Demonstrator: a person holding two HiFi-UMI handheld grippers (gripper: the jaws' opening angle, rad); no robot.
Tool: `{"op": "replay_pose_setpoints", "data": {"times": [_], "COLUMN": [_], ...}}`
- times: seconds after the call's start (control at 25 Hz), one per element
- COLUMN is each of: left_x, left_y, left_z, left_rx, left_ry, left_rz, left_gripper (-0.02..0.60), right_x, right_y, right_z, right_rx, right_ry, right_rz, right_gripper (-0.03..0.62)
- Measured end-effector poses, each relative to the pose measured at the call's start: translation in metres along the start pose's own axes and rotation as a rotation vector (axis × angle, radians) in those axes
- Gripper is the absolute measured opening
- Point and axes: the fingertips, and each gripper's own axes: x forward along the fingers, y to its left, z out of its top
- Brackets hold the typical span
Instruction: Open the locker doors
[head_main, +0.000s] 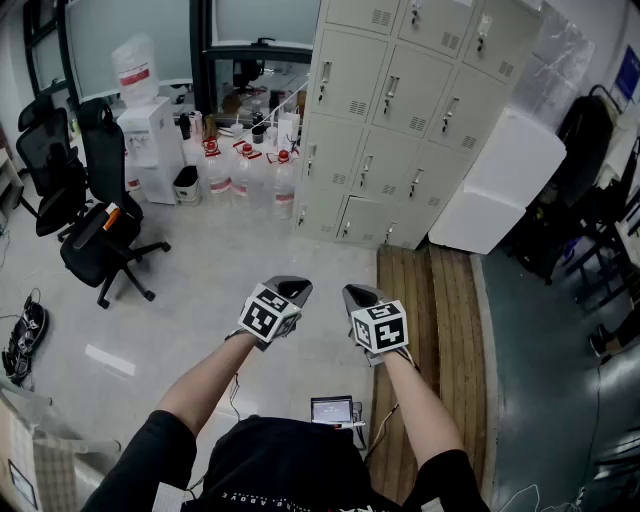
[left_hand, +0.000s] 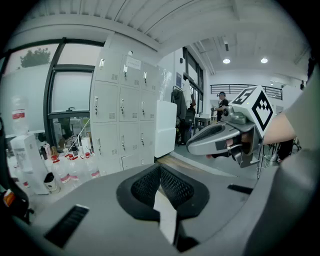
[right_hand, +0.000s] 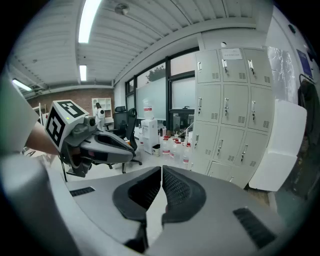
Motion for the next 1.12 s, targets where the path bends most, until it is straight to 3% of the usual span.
{"op": "replay_pose_setpoints", "data": {"times": [0.56, 1.12], "left_x": [0.002, 0.009], "left_y": [-0.004, -0.019], "left_z": [-0.009, -0.023], "left_rx": [-0.016, 0.003], "left_ry": [-0.006, 0.051], "left_rz": [-0.015, -0.017], "left_gripper": [0.02, 0.02], "right_x": [0.0, -0.006], "right_y": [0.002, 0.006], "right_z": [-0.007, -0.027], "right_rx": [-0.019, -0.066], "right_ry": [0.005, 0.016], "right_rz": [0.017, 0.071], "right_gripper": [0.035, 0.036]}}
